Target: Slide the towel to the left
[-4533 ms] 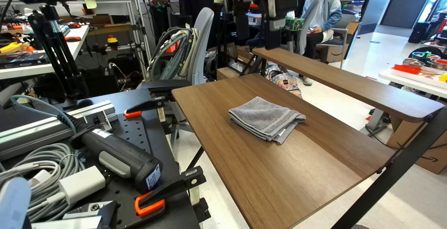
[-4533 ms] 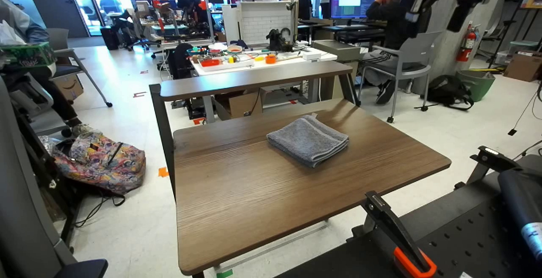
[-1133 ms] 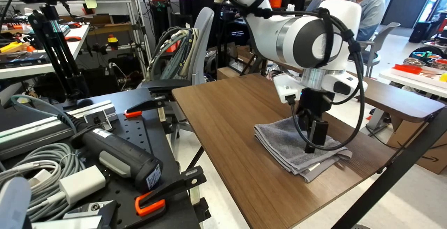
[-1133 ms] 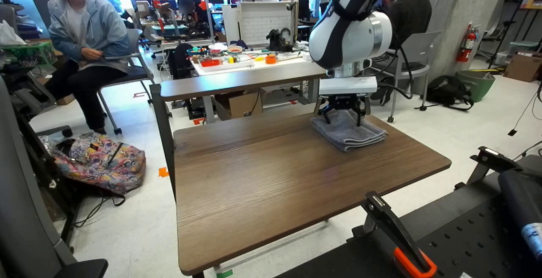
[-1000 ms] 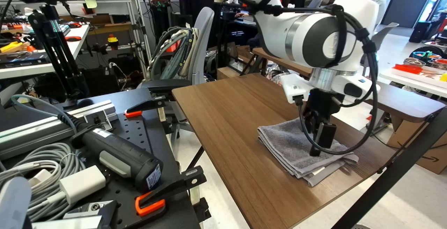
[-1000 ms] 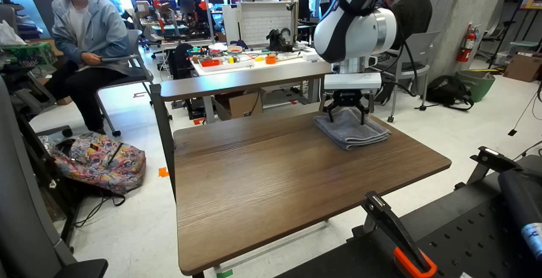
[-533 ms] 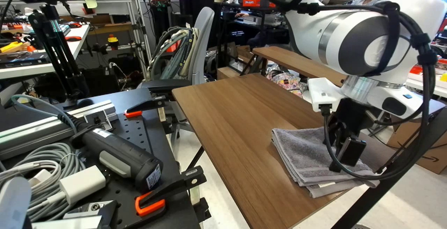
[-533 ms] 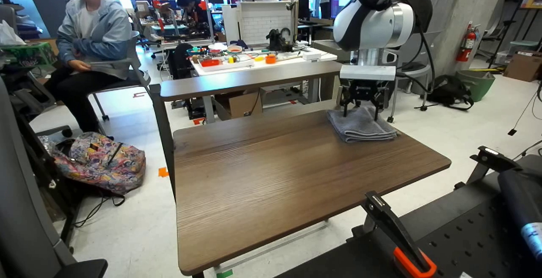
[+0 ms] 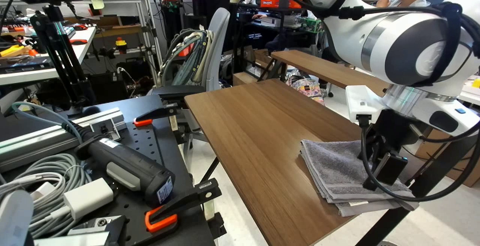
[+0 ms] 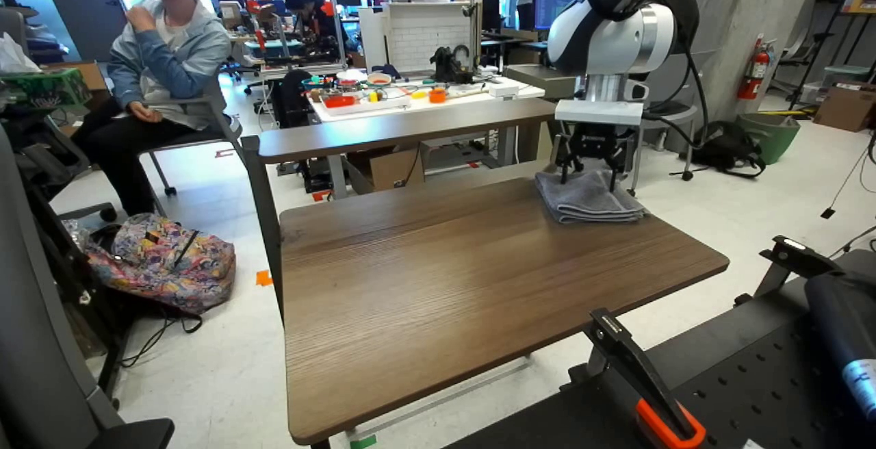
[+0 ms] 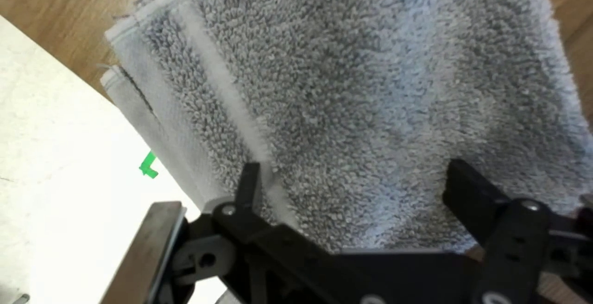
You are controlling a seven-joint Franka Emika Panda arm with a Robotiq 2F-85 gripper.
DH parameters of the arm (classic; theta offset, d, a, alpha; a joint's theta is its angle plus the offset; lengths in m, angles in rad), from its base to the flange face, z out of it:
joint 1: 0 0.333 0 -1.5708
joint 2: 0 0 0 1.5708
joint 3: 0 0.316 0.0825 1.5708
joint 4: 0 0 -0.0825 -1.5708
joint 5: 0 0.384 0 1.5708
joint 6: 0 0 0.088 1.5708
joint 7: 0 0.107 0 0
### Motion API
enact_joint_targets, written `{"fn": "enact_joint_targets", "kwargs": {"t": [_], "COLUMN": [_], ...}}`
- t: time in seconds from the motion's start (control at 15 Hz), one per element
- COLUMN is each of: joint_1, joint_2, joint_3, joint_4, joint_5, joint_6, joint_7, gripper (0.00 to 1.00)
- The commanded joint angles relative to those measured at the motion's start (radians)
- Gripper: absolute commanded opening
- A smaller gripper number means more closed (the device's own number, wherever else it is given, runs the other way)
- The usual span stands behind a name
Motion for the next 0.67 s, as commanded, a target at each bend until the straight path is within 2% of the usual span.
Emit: {"fn": "enact_joint_targets", "kwargs": {"t": [0.0, 0.13, 0.47, 0.53, 0.6], "joint_1": [-0.003, 0.011, 0.044, 0.024, 0.029], "joint_2": [-0.07, -0.147, -0.304, -0.206, -0.234], "joint_3": [0.013, 0.008, -0.007, 0.0, 0.0], "joint_4": [-0.07, -0.173, -0.398, -0.243, -0.285], "joint_5": [0.011, 0.0, -0.074, -0.038, -0.053], "joint_6": [0.015, 0.051, 0.052, 0.007, 0.008], "joint_7": [-0.026, -0.053, -0.251, -0.183, -0.208], "gripper": [1.0, 1.0, 1.0, 1.0, 1.0]}}
